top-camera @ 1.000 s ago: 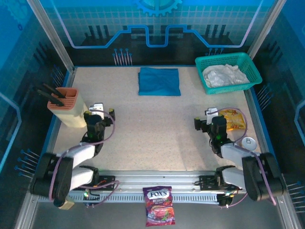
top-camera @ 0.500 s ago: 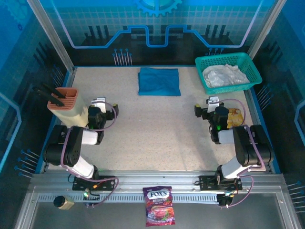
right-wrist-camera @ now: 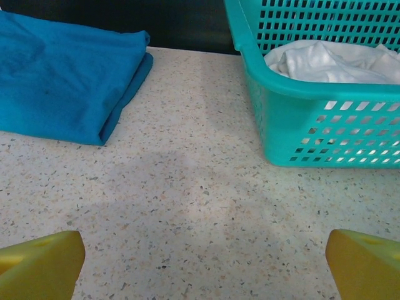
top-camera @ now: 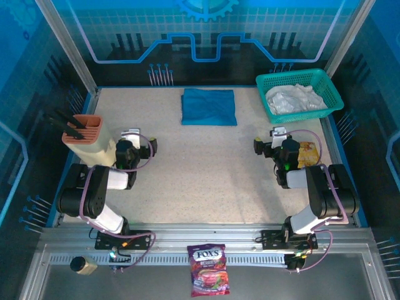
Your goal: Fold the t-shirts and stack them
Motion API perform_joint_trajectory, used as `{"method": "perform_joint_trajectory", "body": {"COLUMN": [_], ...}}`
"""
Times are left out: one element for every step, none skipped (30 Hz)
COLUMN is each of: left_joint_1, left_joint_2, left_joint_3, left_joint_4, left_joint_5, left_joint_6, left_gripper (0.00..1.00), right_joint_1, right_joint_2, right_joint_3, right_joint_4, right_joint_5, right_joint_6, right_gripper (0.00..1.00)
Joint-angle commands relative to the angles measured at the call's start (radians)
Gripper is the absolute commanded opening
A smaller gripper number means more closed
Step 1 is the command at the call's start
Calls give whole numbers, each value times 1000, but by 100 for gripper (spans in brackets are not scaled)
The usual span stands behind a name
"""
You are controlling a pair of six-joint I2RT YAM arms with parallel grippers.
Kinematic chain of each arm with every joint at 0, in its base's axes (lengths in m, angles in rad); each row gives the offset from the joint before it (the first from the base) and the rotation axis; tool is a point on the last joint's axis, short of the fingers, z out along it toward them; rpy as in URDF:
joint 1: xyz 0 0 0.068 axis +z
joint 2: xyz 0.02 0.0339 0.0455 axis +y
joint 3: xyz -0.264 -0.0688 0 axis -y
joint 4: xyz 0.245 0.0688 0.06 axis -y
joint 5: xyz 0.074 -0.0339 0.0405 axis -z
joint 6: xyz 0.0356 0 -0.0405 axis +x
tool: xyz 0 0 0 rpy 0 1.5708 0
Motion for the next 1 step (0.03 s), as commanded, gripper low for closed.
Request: {"method": "perform_joint_trajectory", "body": {"left_joint_1": [7], "left_joint_2": [-12], "left_joint_3": [6], "left_joint_4": [-1], "left_joint_5": [25], "left_joint_6": [-23], "left_gripper": [99], "right_joint_1": [3], "right_joint_2": [-6], "right_joint_3": [0], "right_joint_4": [-2], "right_joint_5": [-10], "right_joint_6": [8], "right_gripper": [100]}}
